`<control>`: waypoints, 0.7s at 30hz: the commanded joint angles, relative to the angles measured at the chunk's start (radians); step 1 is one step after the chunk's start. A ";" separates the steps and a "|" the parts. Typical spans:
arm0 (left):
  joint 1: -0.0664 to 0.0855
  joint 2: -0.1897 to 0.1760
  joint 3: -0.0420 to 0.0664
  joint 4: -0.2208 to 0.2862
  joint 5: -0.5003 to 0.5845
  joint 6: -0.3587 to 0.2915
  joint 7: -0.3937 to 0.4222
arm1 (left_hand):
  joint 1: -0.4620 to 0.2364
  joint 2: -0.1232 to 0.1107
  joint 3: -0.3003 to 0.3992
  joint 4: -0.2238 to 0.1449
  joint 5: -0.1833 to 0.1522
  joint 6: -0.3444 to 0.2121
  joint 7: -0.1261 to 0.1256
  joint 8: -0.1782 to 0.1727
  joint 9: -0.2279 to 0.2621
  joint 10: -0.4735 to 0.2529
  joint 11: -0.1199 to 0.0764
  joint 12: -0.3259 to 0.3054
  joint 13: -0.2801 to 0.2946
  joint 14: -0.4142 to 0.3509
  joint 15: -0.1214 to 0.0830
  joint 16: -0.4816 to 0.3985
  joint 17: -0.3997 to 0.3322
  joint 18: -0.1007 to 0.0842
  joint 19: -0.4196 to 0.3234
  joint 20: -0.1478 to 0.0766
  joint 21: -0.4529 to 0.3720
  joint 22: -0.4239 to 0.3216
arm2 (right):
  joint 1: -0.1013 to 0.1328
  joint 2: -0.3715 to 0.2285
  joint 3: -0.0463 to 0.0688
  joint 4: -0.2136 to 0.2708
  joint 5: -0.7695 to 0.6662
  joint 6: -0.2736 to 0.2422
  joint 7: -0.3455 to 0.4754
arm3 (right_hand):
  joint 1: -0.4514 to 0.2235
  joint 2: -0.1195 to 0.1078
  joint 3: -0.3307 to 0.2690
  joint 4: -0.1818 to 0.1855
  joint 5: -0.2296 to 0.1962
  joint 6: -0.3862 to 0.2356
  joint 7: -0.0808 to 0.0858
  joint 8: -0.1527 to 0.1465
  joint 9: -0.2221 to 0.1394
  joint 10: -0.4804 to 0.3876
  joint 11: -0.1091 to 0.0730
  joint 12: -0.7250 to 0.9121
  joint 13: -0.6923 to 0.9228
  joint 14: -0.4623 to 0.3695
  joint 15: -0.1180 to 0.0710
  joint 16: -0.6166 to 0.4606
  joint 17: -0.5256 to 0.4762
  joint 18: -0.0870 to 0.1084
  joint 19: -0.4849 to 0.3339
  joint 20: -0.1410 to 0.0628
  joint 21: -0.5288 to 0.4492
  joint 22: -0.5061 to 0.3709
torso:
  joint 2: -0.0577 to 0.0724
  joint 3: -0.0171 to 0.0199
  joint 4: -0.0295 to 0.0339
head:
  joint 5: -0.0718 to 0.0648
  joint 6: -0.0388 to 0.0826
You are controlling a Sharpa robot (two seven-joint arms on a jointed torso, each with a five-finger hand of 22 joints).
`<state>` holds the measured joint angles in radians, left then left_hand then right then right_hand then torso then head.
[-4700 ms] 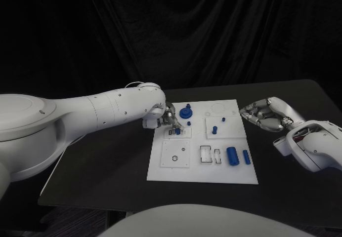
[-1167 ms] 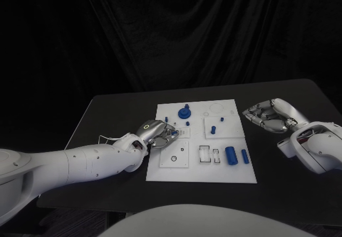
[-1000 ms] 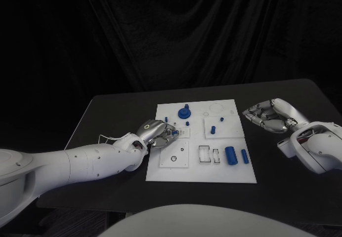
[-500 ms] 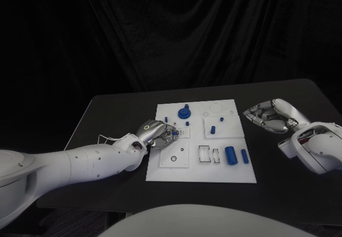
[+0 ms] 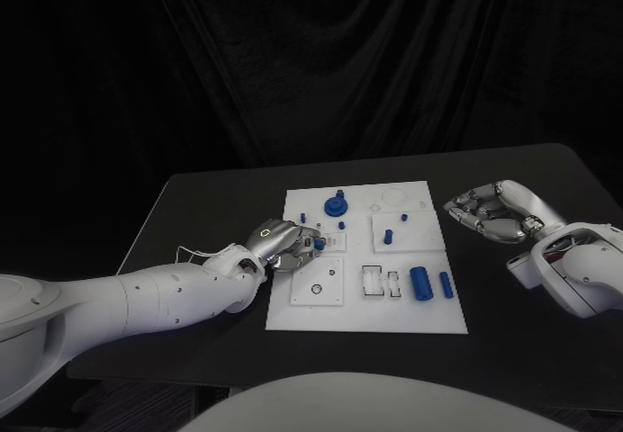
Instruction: Assemble the parts on the task board
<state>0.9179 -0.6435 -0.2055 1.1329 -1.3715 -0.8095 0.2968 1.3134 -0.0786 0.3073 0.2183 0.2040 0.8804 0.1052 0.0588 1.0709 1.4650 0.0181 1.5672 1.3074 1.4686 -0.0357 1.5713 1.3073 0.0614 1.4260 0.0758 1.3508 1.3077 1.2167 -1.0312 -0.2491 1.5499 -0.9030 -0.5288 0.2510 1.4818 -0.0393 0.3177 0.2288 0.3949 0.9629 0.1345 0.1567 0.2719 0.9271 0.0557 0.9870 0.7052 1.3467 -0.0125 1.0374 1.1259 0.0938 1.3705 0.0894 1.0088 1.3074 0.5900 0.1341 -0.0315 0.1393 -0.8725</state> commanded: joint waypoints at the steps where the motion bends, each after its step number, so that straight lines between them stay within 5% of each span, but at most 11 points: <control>1: -0.009 0.000 -0.006 -0.006 -0.006 0.057 -0.035 | -0.005 0.007 -0.008 0.002 -0.004 -0.011 0.002 0.001 -0.102 0.106 0.005 0.004 0.263 0.102 0.007 -0.001 0.263 -0.008 -0.001 0.007 0.003 0.193 | -0.002 -0.002 0.001 0.003 -0.001 0.005 -0.014 | 0.005 -0.003 0.003 -0.005 0.005 -0.005 -0.002 0.000 0.001 -0.004 -0.002 -0.003 -0.001 -0.005 -0.001 -0.004 -0.001 0.011 -0.006 0.003 -0.002 0.125 | 0.000 -0.0005 0.0006 | 0.000 0.000; 8: -0.010 -0.003 -0.006 -0.004 -0.006 0.047 -0.034 | -0.008 0.007 -0.017 0.011 -0.008 -0.022 0.004 0.002 -0.112 0.106 0.007 0.004 0.263 0.102 0.008 -0.001 0.263 -0.008 0.000 0.008 0.004 0.193 | -0.002 -0.002 0.001 0.003 -0.001 0.008 -0.016 | 0.005 -0.003 0.003 -0.005 0.005 -0.005 -0.002 0.000 0.001 -0.004 -0.002 -0.003 -0.001 -0.005 -0.001 -0.004 -0.001 0.011 -0.006 0.003 -0.002 0.125 | 0.000 -0.0001 -0.0006 | 0.000 0.000; 15: -0.010 -0.015 -0.005 0.023 -0.006 -0.029 -0.032 | -0.001 -0.002 -0.039 0.029 -0.010 -0.070 0.012 0.002 -0.137 0.106 0.012 0.004 0.263 0.102 0.011 -0.001 0.263 -0.010 0.006 0.011 0.013 0.195 | -0.002 -0.005 0.001 0.005 -0.001 0.011 -0.019 | 0.005 -0.003 0.003 -0.005 0.005 -0.005 -0.002 0.000 0.001 -0.004 -0.002 -0.003 -0.001 -0.005 -0.001 -0.004 -0.001 0.011 -0.006 0.003 -0.002 0.125 | -0.001 0.0004 -0.0013 | -0.003 0.000; 21: -0.009 -0.045 0.006 0.076 -0.020 -0.091 -0.045 | 0.006 -0.010 -0.049 0.034 -0.014 -0.086 0.013 0.003 -0.145 0.106 0.013 0.004 0.263 0.102 0.012 -0.001 0.263 -0.012 0.013 0.012 0.021 0.198 | -0.002 -0.008 0.001 0.006 -0.001 0.014 -0.021 | 0.005 -0.003 0.003 -0.006 0.004 -0.004 -0.003 0.001 0.002 -0.004 -0.003 -0.003 -0.001 -0.005 -0.001 -0.005 -0.001 0.011 -0.006 0.003 -0.002 0.125 | -0.001 -0.0008 -0.0017 | -0.006 0.000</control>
<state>0.9087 -0.6846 -0.2020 1.1961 -1.3774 -0.8466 0.2689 1.3185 -0.0838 0.2629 0.2518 0.1937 0.8001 0.1177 0.0579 0.9263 1.4652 0.0256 1.5672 1.3074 1.4651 -0.0320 1.5713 1.3073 0.0614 1.4351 0.0845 1.3688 1.3076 1.2165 -1.0383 -0.2491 1.5525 -0.9030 -0.5235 0.2462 1.4817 -0.0393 0.3204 0.2261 0.3947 0.9630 0.1345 0.1567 0.2728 0.9271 0.0557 0.9870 0.7052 1.3468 -0.0125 1.0375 1.1260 0.0939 1.3705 0.0894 1.0088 1.3073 0.5891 0.1341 -0.0330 0.1348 -0.8725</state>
